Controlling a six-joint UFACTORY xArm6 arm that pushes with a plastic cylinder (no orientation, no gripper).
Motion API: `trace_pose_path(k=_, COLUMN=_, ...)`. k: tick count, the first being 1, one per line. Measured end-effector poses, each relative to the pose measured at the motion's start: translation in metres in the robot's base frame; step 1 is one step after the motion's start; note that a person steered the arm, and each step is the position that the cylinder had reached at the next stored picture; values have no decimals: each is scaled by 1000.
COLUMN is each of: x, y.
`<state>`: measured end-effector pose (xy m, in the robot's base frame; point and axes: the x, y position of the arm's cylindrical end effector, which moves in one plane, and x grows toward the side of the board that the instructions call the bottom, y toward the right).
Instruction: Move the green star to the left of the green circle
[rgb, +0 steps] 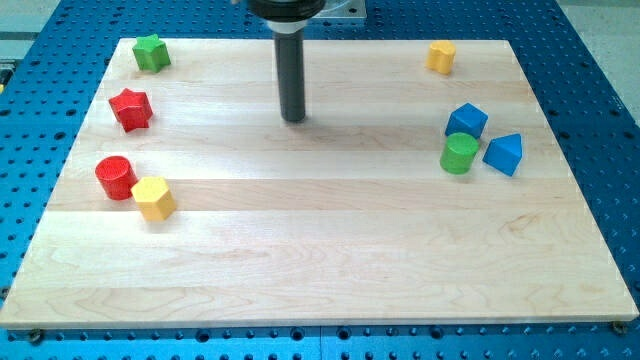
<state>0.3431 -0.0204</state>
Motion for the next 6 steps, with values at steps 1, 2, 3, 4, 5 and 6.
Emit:
trace_pose_path(k=1, x=-5, y=-18)
trace_pose_path(k=2, x=-24, y=-73)
trace_pose_path(k=3, x=-13, y=-103)
trace_pose_path(k=4, x=-55, y=-141)
trace_pose_path(k=5, x=-65, y=-224)
trace_pose_path(k=6, x=-106, y=-283)
